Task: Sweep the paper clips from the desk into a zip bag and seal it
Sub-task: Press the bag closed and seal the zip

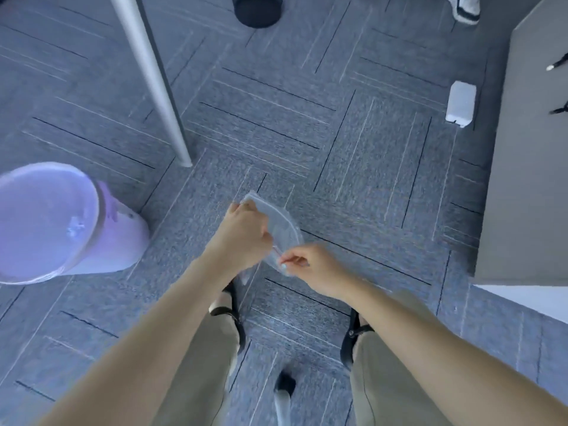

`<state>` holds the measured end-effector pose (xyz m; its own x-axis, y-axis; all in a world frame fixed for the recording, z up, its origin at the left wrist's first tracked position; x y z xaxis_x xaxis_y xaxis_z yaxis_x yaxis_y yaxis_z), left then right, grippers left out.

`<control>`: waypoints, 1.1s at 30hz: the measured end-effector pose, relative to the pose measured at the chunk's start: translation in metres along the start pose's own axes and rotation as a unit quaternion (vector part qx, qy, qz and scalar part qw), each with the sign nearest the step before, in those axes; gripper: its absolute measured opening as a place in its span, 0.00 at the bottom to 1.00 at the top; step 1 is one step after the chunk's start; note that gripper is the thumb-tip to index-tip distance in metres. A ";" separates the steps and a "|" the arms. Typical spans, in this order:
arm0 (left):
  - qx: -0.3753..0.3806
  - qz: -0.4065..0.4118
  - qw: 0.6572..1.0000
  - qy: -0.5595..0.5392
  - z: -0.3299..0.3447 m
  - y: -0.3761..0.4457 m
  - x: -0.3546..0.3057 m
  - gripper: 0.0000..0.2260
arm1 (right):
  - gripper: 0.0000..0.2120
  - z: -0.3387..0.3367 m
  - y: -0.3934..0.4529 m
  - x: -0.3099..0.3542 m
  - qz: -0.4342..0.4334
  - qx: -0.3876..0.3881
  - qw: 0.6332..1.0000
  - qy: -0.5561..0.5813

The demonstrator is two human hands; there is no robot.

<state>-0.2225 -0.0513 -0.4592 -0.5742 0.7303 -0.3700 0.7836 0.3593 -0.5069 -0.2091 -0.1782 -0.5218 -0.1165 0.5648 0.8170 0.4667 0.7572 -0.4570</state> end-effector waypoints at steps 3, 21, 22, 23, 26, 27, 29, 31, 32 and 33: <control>0.015 0.011 1.000 0.024 0.030 0.037 0.019 0.10 | 0.08 0.009 0.037 -0.038 0.061 -0.013 0.994 0.092; -0.084 0.022 0.996 0.004 0.146 0.171 0.117 0.05 | 0.16 0.024 0.207 -0.257 0.196 -0.214 0.935 -0.205; -0.104 0.038 0.994 -0.006 0.148 0.170 0.116 0.06 | 0.15 0.023 0.209 -0.257 0.188 -0.219 0.937 -0.198; -0.131 0.049 0.990 -0.010 0.147 0.169 0.117 0.08 | 0.14 0.022 0.210 -0.257 0.179 -0.221 0.939 -0.191; -0.196 0.044 0.978 -0.048 0.145 0.166 0.122 0.21 | 0.12 0.019 0.211 -0.258 0.167 -0.233 0.942 -0.176; -0.207 0.033 0.975 -0.069 0.144 0.164 0.123 0.25 | 0.11 0.019 0.212 -0.259 0.169 -0.245 0.939 -0.172; -0.238 -0.021 0.963 -0.128 0.139 0.156 0.130 0.28 | 0.08 0.020 0.211 -0.263 0.184 -0.283 0.928 -0.156; -0.249 -0.120 0.935 -0.222 0.140 0.148 0.143 0.31 | 0.05 0.024 0.205 -0.270 0.226 -0.332 0.908 -0.119; -0.248 -0.171 0.914 -0.272 0.144 0.144 0.150 0.30 | 0.05 0.027 0.200 -0.275 0.253 -0.355 0.896 -0.088; -0.248 -0.216 0.891 -0.314 0.147 0.139 0.157 0.29 | 0.06 0.029 0.197 -0.280 0.277 -0.374 0.883 -0.060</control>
<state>-0.2388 0.0279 -0.7025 -0.7454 0.0496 -0.6648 0.3771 0.8537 -0.3592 -0.1103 -0.1778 -0.8503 0.2395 0.8456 0.4770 0.9245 -0.0486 -0.3780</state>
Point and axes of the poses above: each hand's wrist, its own y-axis towards the middle knuckle, its own z-axis out of the palm, x = y × z, the point moved 8 cm from there along y, towards the middle knuckle, and after that the axes turned 6 degrees about -z, right-handed, at the moved point
